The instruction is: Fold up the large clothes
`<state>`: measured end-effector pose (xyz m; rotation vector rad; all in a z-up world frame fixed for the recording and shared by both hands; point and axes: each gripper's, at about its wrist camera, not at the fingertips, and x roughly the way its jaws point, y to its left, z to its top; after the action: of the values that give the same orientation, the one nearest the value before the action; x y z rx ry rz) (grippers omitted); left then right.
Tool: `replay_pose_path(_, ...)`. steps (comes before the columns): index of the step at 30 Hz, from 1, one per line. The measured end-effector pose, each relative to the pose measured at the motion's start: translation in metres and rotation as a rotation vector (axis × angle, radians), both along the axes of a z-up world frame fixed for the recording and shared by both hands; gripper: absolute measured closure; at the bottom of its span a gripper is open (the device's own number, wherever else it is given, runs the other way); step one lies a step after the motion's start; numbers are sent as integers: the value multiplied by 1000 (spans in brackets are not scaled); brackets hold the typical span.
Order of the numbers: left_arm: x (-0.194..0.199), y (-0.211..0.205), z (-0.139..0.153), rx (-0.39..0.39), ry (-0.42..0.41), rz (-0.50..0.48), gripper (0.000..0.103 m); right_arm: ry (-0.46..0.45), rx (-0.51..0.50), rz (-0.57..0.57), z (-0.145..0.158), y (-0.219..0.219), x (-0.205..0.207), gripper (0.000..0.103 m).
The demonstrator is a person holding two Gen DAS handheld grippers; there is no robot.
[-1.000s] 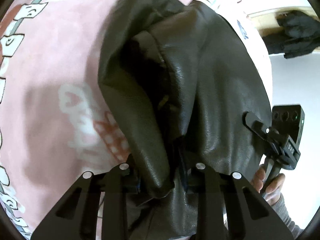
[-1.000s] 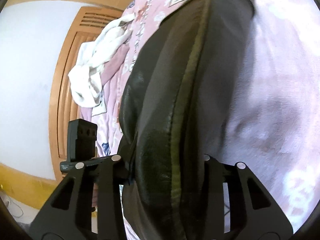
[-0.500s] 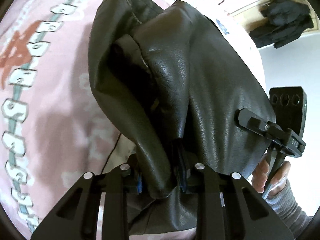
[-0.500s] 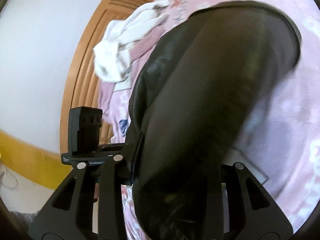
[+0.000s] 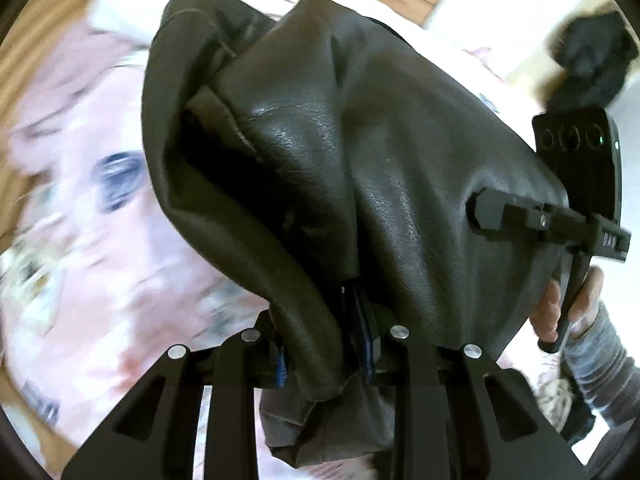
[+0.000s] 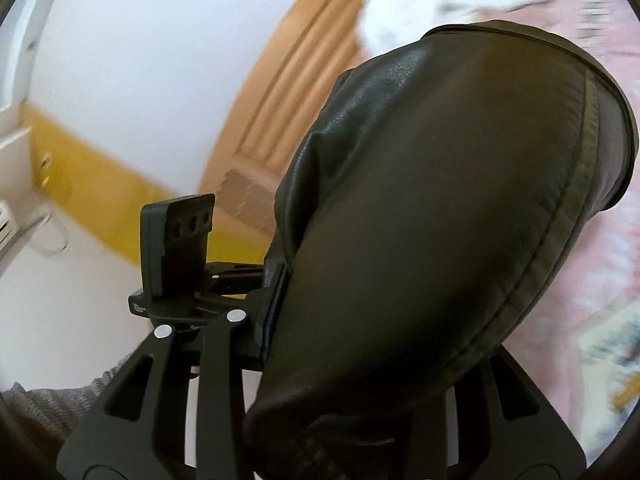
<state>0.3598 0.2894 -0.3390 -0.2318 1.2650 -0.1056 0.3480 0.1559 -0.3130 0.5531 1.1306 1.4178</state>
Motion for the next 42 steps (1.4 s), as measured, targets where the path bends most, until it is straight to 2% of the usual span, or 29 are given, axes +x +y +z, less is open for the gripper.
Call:
replay_pose_path(4,-66,51,17,82,5,152,79,30,42,158,-5,89,-41,70)
replay_pose_path(8,-142,100,-1,126,23,344,79,47,12,312,-39,168,-91,70)
replay_pose_path(10,-167,120,-29,107,39,436,79,-6,-57,361,-64,201,-112,70)
replay_pose_path(11,-180,135,-54,117,51,481,79,-31,-92,373,-76,215,-115,70)
replay_pose_path(13,-196,155,-113,160,79,566,80,-70,-235,391,-126,249,-131,70)
replay_pose_path(14,-203,159,-134,176,81,586,80,-74,-314,384,-153,259,-134,70)
replay_pose_path(15,-209,164,-163,189,91,604,82,-69,-352,370,-168,262,-134,70)
replay_pose_path(16,-220,173,-189,182,99,644,82,-46,-353,351,-180,262,-132,71)
replay_pose_path(17,-225,181,-202,161,86,672,81,-33,-334,346,-184,261,-131,71)
replay_pose_path(19,-232,187,-218,71,14,762,76,-100,-359,346,-179,263,-132,67)
replay_pose_path(21,-234,192,-218,6,-6,808,75,-115,-394,326,-176,259,-129,59)
replay_pose_path(23,-234,195,-215,-5,-1,801,75,-111,-415,278,-167,245,-119,48)
replay_pose_path(26,-237,201,-202,3,13,774,75,-206,-434,182,-137,206,-114,47)
replay_pose_path(29,-246,207,-184,-31,30,750,75,-279,-331,109,-104,163,-113,47)
replay_pose_path(32,-260,217,-159,-42,44,747,76,-288,-250,159,-89,142,-151,47)
replay_pose_path(35,-270,210,-131,-19,8,749,78,-338,-264,255,-100,145,-198,47)
replay_pose_path(37,-270,199,-116,-38,-38,752,78,-381,-354,312,-125,159,-233,47)
replay_pose_path(39,-264,185,-112,-86,-75,743,77,-348,-478,308,-163,166,-245,48)
replay_pose_path(41,-252,170,-124,-126,-82,722,76,-344,-524,265,-186,170,-244,57)
replay_pose_path(42,-249,165,-134,-123,-66,722,76,-331,-541,246,-192,173,-239,67)
